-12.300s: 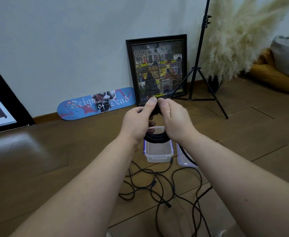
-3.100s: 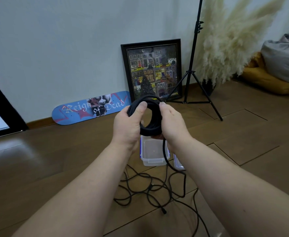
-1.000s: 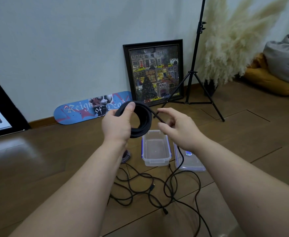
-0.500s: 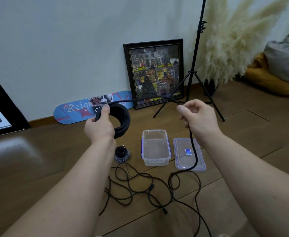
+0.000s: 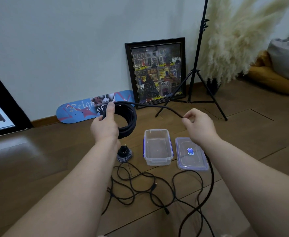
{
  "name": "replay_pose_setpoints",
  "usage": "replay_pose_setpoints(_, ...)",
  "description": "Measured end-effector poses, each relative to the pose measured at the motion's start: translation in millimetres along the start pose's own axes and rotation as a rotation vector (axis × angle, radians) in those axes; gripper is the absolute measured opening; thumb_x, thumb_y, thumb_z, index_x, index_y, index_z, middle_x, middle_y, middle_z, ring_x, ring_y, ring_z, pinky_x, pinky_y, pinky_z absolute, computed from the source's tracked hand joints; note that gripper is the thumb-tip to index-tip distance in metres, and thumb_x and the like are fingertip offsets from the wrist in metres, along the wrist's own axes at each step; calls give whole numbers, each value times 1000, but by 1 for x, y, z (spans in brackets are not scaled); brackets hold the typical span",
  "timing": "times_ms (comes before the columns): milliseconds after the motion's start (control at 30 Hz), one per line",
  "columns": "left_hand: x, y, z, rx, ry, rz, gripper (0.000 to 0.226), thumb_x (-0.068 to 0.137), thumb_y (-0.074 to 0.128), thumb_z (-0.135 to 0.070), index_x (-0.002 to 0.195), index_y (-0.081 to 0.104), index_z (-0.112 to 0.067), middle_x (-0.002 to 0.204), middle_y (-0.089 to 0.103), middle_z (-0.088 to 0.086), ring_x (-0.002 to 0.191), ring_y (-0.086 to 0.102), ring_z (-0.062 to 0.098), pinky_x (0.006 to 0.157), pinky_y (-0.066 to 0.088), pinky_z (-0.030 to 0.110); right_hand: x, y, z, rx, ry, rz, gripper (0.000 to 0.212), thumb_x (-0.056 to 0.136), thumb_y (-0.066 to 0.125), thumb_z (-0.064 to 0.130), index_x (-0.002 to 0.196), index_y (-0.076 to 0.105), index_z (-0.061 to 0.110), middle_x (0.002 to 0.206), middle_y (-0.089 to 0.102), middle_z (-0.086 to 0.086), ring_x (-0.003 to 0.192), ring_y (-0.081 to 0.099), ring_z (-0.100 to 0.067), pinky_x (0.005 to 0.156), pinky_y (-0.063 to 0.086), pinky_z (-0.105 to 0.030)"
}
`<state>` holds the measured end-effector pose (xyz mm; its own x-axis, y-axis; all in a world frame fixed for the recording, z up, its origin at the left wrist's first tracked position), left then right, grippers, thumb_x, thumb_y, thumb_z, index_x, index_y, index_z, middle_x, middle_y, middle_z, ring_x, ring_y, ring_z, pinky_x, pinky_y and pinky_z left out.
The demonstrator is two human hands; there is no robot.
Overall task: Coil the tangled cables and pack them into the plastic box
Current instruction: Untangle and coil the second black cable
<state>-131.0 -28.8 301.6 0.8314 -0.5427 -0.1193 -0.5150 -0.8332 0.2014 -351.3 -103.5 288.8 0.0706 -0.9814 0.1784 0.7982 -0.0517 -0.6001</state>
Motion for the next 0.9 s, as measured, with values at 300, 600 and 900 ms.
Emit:
replay_pose_setpoints(300,4,-5,1,225,197,-60,40,86,71,-44,105,57,-12,96,59,-2,77,55,11,55,36,17,-30,6,46,-743,-497,577,18,91,55,16,99,65,28,94,63,7,90,60,-18,78,55,-37)
replay_pose_setpoints(600,1,-2,5,224,152,-30,47,85,71,-46,111,61,-8,99,60,2,74,52,11,54,36,19,-15,9,33,44,-415,-47,14,93,62,18,106,69,20,86,65,6,83,60,-15,77,50,-32)
replay_pose_setpoints(900,9,-8,8,148,-55,-65,52,83,73,-48,112,62,-6,99,58,3,71,48,11,68,39,32,1,-4,15,812,223,227,12,93,51,0,90,63,1,74,57,-8,59,46,-12,56,41,-23)
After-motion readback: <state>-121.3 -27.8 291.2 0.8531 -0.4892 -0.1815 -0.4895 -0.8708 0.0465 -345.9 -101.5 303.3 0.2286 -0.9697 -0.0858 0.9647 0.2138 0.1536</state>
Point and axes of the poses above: each hand's wrist, its own x-axis towards the middle knuckle, its own y-axis out of the palm, z = x × y, the point moved 1 cm from there along x, towards the middle knuckle
